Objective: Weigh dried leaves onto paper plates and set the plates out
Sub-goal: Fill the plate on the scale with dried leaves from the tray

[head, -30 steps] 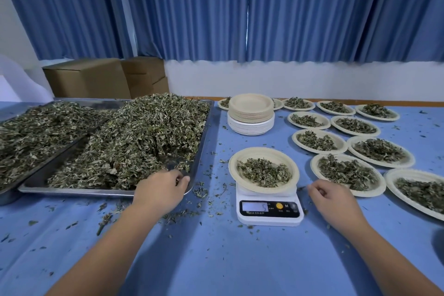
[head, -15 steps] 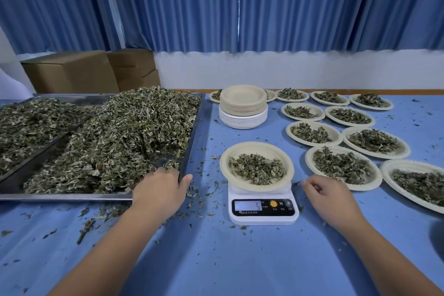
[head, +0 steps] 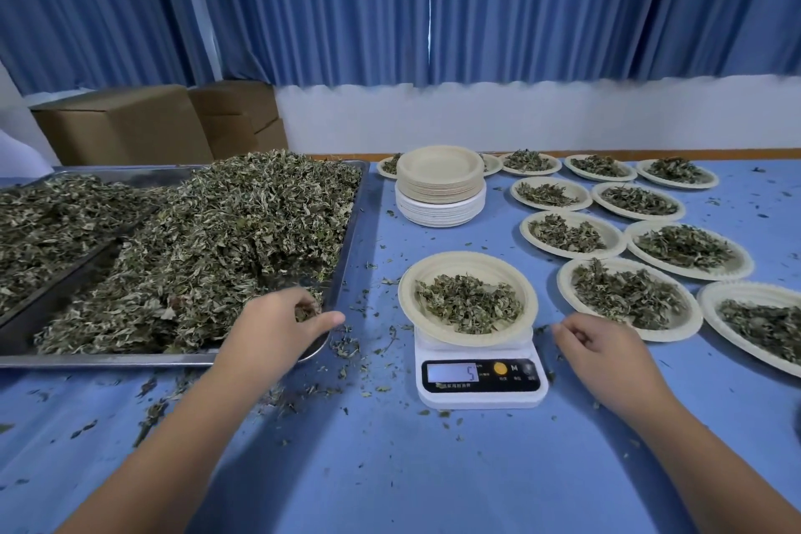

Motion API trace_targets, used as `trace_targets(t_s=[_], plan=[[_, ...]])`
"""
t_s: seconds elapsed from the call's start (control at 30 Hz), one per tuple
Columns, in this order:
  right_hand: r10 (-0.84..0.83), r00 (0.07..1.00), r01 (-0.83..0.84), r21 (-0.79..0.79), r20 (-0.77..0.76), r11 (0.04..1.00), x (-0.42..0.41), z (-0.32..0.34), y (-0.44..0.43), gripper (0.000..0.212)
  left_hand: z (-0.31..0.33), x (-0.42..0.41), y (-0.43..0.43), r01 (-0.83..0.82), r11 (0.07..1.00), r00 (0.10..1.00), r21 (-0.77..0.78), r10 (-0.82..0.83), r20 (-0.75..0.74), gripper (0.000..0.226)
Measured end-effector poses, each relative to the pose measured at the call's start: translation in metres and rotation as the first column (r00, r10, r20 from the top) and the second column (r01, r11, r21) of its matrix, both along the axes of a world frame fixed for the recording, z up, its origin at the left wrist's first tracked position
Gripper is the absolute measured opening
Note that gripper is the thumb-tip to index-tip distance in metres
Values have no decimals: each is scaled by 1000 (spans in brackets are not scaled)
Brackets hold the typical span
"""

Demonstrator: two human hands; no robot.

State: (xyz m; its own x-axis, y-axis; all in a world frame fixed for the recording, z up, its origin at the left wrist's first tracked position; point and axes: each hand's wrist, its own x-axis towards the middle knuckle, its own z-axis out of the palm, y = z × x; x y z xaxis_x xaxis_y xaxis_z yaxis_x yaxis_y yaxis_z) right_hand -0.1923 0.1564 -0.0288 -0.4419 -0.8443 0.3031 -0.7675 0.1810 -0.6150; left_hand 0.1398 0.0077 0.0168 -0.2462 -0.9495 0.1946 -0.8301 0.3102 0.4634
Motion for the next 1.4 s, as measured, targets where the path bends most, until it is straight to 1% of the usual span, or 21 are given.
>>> trace_targets(t_s=[0.07, 0.1, 0.23, 0.3, 0.4, 0.43, 0.5, 0.57, 0.63, 0.7, 0.77, 0.87, 1.0, 1.07, 1.13, 1.27, 1.33, 1.4], plan=[[3, 1000, -3, 3, 15, 1000, -1, 0, 0, 38, 3, 5, -7, 12, 998, 997, 55, -7, -82, 30], [4, 1000, -4, 4, 17, 1000, -1, -1, 0, 39, 4, 7, -9, 16, 998, 996, 61, -11, -93, 28], [2, 1000, -2, -2, 15, 1000, -1, -2, 0, 39, 9, 13, -19, 23, 1000, 997, -10, -23, -69, 19], [4, 1000, -4, 0, 14, 1000, -1, -1, 0, 38, 13, 15, -23, 38, 994, 999, -98, -37, 21, 19], [6, 1000, -6, 2, 13, 1000, -1, -1, 0, 39, 19, 17, -27, 73, 969, 975, -235, -20, 222, 27], [9, 1000, -9, 3, 13, 1000, -1, 0, 1, 39, 20, 17, -28, 80, 963, 963, -256, -9, 268, 30], [15, 1000, -15, 4, 22, 1000, 0, 0, 1, 39, 23, 17, -30, 82, 962, 954, -260, -1, 301, 35], [16, 999, -17, 5, 41, 1000, 0, 0, 1, 38, 25, 16, -33, 79, 967, 965, -244, -12, 262, 34], [18, 999, -19, 4, 50, 1000, 0, 0, 1, 38, 28, 14, -34, 74, 970, 982, -233, -30, 185, 34], [19, 999, -19, 1, 45, 1000, 0, -1, 1, 38, 33, 9, -33, 64, 967, 992, -247, -34, 123, 35], [14, 999, -13, -14, 48, 1000, 0, -2, 1, 38, 41, 2, -31, 61, 961, 997, -269, -47, 59, 30], [14, 998, -12, -29, 63, 1000, -2, -4, 0, 38, 56, -17, -26, 97, 951, 992, -293, -116, -51, 18], [24, 996, -21, -40, 81, 999, -3, -6, -1, 37, 71, -59, -19, 175, 913, 966, -369, -232, -114, 17], [27, 996, -22, -56, 90, 998, -4, -5, -2, 38, 75, -84, -17, 243, 885, 943, -396, -312, -118, 21], [22, 994, -16, -66, 103, 998, -4, -5, -4, 38, 74, -109, -18, 311, 869, 922, -385, -374, -102, 24], [19, 991, -10, -72, 136, 997, -5, -6, -4, 36, 59, -146, -20, 398, 876, 881, -273, -448, -151, 22], [26, 988, -13, -86, 154, 996, -5, -7, -2, 37, 49, -158, -21, 442, 870, 879, -218, -468, -86, 22], [28, 987, -12, -95, 161, 995, -6, -6, -2, 36, 41, -164, -22, 491, 861, 869, -137, -494, 9, 28]])
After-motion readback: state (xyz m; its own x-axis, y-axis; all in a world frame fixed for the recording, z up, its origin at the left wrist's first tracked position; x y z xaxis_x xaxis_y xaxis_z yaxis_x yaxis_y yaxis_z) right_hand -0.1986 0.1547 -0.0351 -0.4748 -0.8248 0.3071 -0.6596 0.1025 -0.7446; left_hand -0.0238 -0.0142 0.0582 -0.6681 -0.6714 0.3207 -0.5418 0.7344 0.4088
